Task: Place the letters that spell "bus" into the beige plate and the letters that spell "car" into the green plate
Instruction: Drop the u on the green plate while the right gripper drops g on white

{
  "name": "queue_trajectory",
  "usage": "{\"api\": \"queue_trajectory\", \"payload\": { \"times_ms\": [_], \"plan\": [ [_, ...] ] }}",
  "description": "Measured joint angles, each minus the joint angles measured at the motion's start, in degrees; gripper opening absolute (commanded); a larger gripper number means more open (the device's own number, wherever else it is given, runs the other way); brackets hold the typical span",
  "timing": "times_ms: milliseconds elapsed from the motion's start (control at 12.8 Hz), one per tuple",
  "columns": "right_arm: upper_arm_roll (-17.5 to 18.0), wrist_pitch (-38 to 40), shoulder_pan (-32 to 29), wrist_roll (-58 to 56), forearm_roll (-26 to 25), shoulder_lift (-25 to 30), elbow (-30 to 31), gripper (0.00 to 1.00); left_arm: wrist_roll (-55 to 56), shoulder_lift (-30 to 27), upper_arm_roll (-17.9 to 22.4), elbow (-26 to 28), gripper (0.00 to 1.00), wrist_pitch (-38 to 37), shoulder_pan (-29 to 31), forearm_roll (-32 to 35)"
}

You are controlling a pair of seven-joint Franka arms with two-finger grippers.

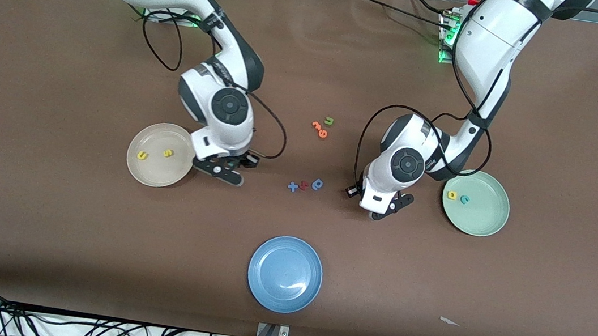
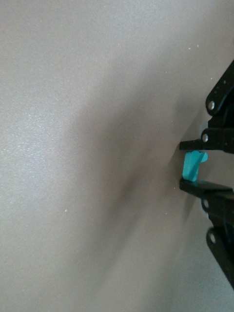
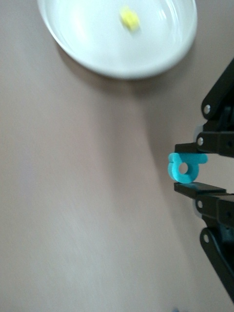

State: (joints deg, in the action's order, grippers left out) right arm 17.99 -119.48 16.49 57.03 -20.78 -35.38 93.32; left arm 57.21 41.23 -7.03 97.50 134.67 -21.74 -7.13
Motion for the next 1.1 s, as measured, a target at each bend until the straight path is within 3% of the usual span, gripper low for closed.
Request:
{"api": "queue_trajectory", "payload": {
  "times_ms": [313, 392, 548, 627, 783, 1097],
  "plan": [
    [-4.9, 3.3, -3.5, -13.1, 0.0, 3.7, 4.9, 0.11, 0.0, 0.0, 0.0, 0.0, 0.09, 0.0, 0.0, 0.0],
    [-6.1, 3.2, -3.9, -14.6, 0.0, 4.3, 7.0, 0.22, 0.0, 0.0, 0.0, 0.0, 0.09, 0.0, 0.0, 0.0],
    [-6.9, 2.7, -4.0, -15.2, 0.0, 4.8, 10.4, 0.93, 0.0, 0.0, 0.2, -0.5, 0.09, 0.1, 0.3, 0.0],
    [-6.9, 2.4, -3.9, -15.1, 0.0, 4.8, 11.2, 0.99, 0.0, -0.2, 0.4, -1.1, 0.09, -0.1, 1.0, 0.0],
    [-6.9, 2.2, -3.9, -15.0, 0.0, 5.4, 11.3, 0.99, -1.7, -2.3, 0.5, -2.6, 0.09, -4.3, 3.6, 0.1],
    [-6.8, 6.5, -3.8, -15.9, 5.4, 9.8, 7.2, 0.99, -18.2, -10.4, 1.0, -3.2, 0.1, -22.2, 14.4, 0.3]
  ]
}}
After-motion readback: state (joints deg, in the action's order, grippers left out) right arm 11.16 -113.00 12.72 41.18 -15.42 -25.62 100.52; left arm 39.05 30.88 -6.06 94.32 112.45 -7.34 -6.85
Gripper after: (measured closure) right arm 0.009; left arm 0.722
